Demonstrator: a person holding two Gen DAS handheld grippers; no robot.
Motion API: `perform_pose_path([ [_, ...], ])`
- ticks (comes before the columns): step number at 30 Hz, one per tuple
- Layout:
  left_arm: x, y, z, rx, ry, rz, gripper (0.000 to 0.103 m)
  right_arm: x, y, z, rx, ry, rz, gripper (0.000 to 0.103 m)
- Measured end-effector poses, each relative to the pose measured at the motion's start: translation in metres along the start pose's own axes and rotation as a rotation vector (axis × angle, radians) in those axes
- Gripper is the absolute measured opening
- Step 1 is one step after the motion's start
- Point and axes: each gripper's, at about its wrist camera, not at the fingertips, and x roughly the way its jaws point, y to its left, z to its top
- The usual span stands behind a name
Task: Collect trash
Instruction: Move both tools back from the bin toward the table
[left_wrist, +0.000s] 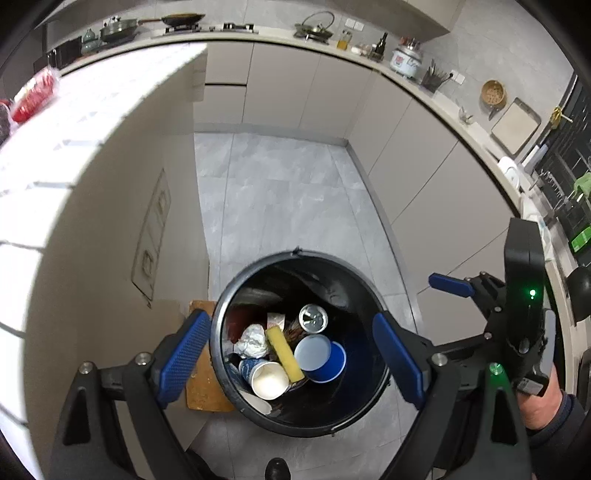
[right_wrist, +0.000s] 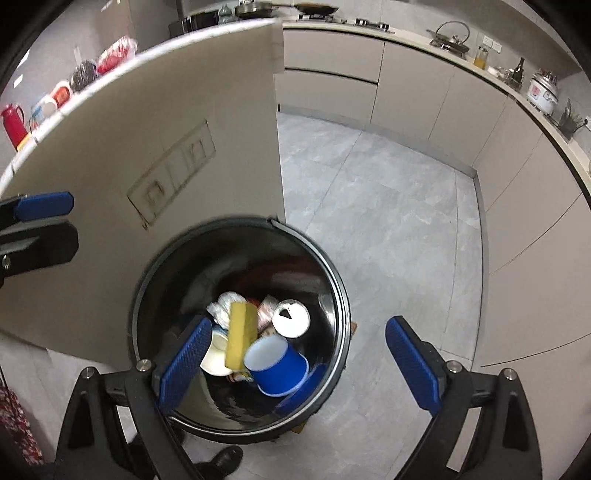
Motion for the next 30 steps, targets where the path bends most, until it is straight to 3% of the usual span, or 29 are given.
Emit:
perform_pose_path([
  [9,-0.068,0.014,0.031,-0.001,-0.130,0.052,0.091,-0.047,0.018,0.051,0.094,-0.104,0.098,0.097],
  [12,-0.091,0.038,0.036,-0.021,-0.187,0.104,0.091,-0.061,0.038,0.076,0.088,-0.126,0.128,0.097],
  [19,-0.121,0.100,0.038,-0.051,-0.238,0.165,0.091,-0.081,0.108,0.129,-0.004,-0.184,0.146,0.103],
  [27,-0.148,0.194,0.045,-0.105,-0.266,0.225,0.091,-0.063,0.179,0.176,-0.005,-0.202,0.153,0.103],
  [30,-0.154,0.242,0.046,-0.154,-0.268,0.249,0.091,-0.053,0.198,0.189,0.012,-0.170,0.130,0.103],
])
